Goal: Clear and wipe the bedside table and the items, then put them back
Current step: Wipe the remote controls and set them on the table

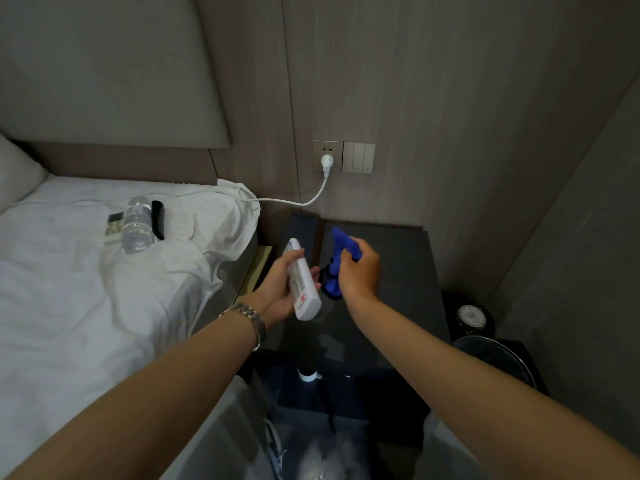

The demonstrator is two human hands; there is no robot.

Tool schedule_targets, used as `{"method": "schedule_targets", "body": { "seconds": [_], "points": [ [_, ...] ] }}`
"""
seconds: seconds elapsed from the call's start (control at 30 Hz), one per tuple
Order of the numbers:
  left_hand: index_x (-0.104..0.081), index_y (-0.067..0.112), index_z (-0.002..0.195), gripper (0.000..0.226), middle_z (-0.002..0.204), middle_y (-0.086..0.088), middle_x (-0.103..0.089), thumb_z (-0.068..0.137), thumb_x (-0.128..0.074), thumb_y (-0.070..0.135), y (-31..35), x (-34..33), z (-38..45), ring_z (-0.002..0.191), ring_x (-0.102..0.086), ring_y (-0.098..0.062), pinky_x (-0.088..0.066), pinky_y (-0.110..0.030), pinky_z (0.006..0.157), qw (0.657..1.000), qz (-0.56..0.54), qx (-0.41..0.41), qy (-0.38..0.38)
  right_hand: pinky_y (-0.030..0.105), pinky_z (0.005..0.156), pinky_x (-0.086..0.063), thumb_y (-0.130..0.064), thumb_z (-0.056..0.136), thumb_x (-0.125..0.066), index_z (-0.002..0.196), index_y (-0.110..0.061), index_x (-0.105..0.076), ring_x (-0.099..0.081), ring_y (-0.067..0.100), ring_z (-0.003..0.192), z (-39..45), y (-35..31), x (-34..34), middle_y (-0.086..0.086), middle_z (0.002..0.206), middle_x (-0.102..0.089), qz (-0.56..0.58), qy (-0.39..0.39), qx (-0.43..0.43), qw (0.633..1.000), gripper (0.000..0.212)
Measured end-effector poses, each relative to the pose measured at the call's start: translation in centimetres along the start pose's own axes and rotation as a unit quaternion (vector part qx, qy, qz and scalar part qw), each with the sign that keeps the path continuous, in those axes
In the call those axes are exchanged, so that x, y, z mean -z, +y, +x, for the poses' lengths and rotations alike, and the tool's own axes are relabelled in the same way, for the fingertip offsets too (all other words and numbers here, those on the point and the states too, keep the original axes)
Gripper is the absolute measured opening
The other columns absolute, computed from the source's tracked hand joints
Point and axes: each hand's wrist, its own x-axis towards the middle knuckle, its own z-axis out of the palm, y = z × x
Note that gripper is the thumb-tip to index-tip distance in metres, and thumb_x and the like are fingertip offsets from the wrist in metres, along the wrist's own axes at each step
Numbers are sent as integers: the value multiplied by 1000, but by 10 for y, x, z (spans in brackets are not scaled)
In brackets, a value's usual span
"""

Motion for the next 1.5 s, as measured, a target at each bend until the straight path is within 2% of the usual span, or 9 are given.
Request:
{"method": "schedule_targets", "body": {
  "seconds": [0.17, 0.3, 0.43, 0.7, 1.0, 1.1, 1.27, 1.4, 1.5],
  "points": [
    [-65, 7, 114, 41, 87, -11, -70, 86, -68, 38, -10, -21, -17, 77, -68, -22, -58, -28, 59, 992, 90, 25, -85, 22, 76, -51, -11, 99, -51, 114, -25, -65, -63, 3, 88, 1, 1, -10, -7, 101, -65, 22, -2, -6, 1000, 25],
    [-67, 10, 123, 45, 102, -13, -71, 88, -72, 38, -20, -32, -18, 98, -69, -24, -56, -37, 90, 987, 86, 20, -132, 19, 77, -49, -12, 99, -52, 116, -24, -64, -62, 0, 86, 0, 0, -13, -9, 99, -63, 32, -5, -8, 999, 25],
    [-70, 15, 108, 42, 87, -7, -73, 90, -61, 52, -21, -32, -18, 83, -69, -20, -55, -32, 68, 981, 153, 18, -122, 20, 77, -52, -14, 99, -53, 126, -22, -63, -66, 7, 92, 3, 1, -9, -1, 109, -68, 47, -38, -34, 998, 30],
    [-65, 19, 126, 57, 123, -15, -68, 91, -51, 62, -28, -32, -16, 113, -65, -30, -52, -49, 96, 981, 162, 5, -109, 37, 83, -60, -24, 98, -57, 122, -25, -66, -72, 16, 91, -3, 12, -3, 4, 104, -71, 66, -99, -89, 989, 26],
    [-68, 14, 109, 65, 93, -12, -72, 90, -44, 71, -23, -37, -5, 89, -69, -26, -56, -39, 79, 984, 177, 1, -19, 38, 78, -60, -14, 95, -56, 92, -26, -73, -72, 21, 85, -13, 8, -2, 6, 89, -73, 66, -132, -77, 986, 21],
    [-66, 8, 108, 65, 90, -14, -69, 90, -46, 67, -21, -34, 2, 84, -67, -26, -55, -37, 78, 993, 119, -11, 12, 40, 82, -59, -13, 94, -57, 94, -22, -74, -71, 23, 87, -20, 9, -4, 7, 91, -73, 53, -144, -80, 985, 19],
    [-60, 10, 77, 57, 63, -8, -59, 90, -48, 65, -18, -23, 1, 62, -58, -21, -48, -32, 62, 997, 54, 7, 52, 32, 77, -58, -17, 95, -57, 101, -22, -72, -71, 18, 88, -37, 18, -6, 5, 95, -72, 19, -180, -89, 979, 16],
    [-60, 8, 79, 60, 70, -10, -59, 90, -46, 65, -20, -11, 1, 65, -58, -22, -48, -33, 62, 998, 24, 24, 55, 33, 79, -59, -14, 93, -59, 108, -21, -73, -71, 19, 91, -45, 24, -8, 4, 99, -72, 11, -192, -82, 978, 21],
    [-60, 4, 89, 64, 77, -11, -59, 90, -45, 67, -20, -4, 6, 69, -58, -23, -48, -35, 63, 998, -17, 37, 49, 43, 77, -61, -14, 90, -60, 93, -25, -76, -72, 24, 85, -52, 28, -8, 8, 92, -74, 9, -200, -76, 977, 19]
  ]
}}
